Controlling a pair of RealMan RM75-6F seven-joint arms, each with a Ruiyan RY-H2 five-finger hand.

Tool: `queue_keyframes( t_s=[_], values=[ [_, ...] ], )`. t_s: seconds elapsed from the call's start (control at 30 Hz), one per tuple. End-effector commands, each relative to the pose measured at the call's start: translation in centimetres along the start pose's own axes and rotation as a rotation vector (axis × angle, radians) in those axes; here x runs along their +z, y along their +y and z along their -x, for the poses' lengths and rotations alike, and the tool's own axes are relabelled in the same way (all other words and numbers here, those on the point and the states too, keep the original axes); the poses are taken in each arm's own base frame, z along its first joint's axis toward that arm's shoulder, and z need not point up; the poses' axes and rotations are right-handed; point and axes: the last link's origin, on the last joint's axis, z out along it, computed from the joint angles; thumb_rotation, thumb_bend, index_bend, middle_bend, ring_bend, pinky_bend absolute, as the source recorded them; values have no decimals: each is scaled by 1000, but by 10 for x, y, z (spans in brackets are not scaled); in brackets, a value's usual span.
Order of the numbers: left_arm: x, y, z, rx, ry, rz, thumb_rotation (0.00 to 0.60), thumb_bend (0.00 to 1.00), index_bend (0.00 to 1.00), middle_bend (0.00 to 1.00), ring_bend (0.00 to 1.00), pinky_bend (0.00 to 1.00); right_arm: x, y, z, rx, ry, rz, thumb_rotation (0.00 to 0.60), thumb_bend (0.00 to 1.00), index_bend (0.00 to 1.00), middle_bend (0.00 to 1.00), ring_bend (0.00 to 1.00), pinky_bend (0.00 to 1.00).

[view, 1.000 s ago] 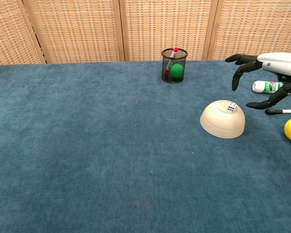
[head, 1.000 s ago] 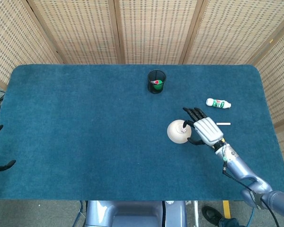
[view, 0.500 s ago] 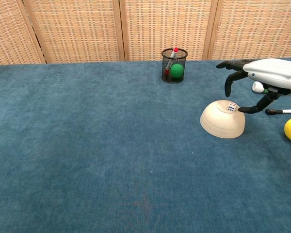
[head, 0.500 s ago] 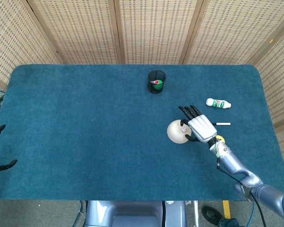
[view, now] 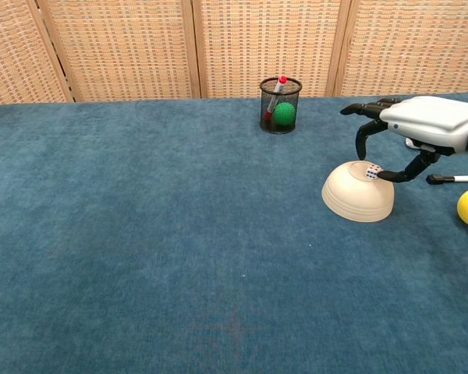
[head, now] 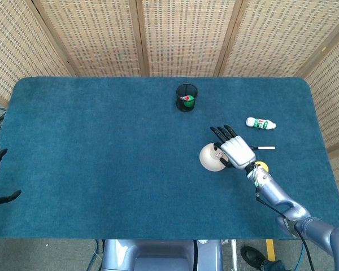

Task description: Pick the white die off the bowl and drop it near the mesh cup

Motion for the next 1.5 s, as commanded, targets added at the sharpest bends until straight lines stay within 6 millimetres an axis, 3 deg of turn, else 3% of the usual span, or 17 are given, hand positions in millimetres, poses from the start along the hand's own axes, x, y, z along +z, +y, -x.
queue_keyframes(
  t_s=[0.03, 0.97, 1.1, 1.37, 1.5],
  values=[
    [0, 0, 0, -1, 0, 0, 600, 0, 0, 0, 0, 0, 1, -1, 0, -2, -8, 2, 600, 389, 411, 12, 0, 21],
    [2, 0, 0, -2, -8, -3, 600, 0, 0, 0, 0, 0, 6, -2, -3, -15, -33, 11, 600, 414, 518, 20, 0, 21],
    [2, 0, 0, -4, -9, -2, 600, 0, 0, 0, 0, 0, 5, -6, -20, -12, 10, -12, 600, 414, 518, 21, 0, 21],
    [1, -1, -1, -10, -12, 2, 600, 0, 0, 0, 0, 0, 16, -26, -86, 9, 119, -51, 600, 414, 518, 26, 0, 39],
    [1, -2, -1, -16, -18, 3, 600, 0, 0, 0, 0, 0, 27, -46, -137, 10, 191, -53, 600, 414, 518, 28, 0, 44]
  ],
)
